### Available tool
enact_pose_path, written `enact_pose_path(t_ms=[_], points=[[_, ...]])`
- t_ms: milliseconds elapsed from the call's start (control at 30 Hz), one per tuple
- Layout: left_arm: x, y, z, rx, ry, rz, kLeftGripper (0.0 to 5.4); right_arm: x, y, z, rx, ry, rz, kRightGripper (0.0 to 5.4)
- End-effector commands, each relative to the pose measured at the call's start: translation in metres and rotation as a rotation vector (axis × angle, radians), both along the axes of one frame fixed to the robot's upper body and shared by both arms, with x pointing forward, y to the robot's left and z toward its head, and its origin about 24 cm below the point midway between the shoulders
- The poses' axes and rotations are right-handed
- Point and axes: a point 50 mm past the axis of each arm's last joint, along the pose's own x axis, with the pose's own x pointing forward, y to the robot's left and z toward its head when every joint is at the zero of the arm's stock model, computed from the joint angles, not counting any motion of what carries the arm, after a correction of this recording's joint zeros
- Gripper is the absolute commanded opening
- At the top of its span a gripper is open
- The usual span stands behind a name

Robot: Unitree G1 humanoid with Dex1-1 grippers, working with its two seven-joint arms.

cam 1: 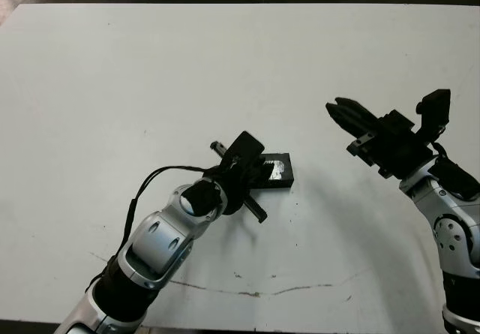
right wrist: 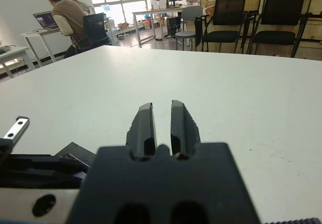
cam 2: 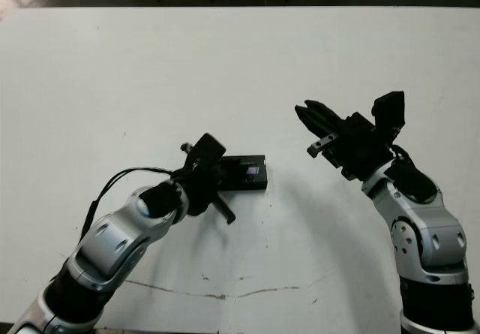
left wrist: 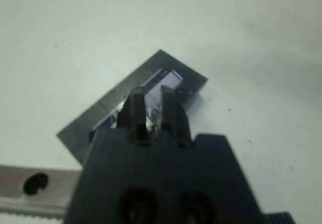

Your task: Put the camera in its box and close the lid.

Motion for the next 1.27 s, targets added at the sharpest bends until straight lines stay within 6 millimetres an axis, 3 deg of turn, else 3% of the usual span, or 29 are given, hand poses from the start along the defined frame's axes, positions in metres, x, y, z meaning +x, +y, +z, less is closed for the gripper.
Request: enact_pose_path(t_ms=[33, 233, 367, 633, 967, 1267], points=[[0.000, 0.019, 0.008, -0.083, -0.041, 0.081, 0.01, -0.001, -0.001, -0.006, 0.011, 0.015, -0.003, 0.00], [0.011, 0.058, 0.043, -0.337, -0.215, 0.287, 0.01, 0.000, -0.002, -0.005, 0.019, 0.014, -0.034, 0.00], [0.018, 0.093, 0.060, -0.394, -0.340, 0.425, 0.01, 0.001, -0.001, -0.004, 0.021, 0.026, -0.067, 0.00], [0.027, 0.145, 0.059, -0.385, -0.522, 0.693, 0.01, 0.008, -0.001, -0.003, 0.055, -0.025, -0.106, 0.00], [0.033, 0.149, 0.033, -0.407, -0.548, 0.812, 0.01, 0.008, 0.004, -0.016, -0.166, -0.339, -0.393, 0.00], [0.030, 0.144, 0.026, -0.412, -0.544, 0.797, 0.01, 0.010, 0.010, -0.021, -0.138, -0.299, -0.485, 0.00]])
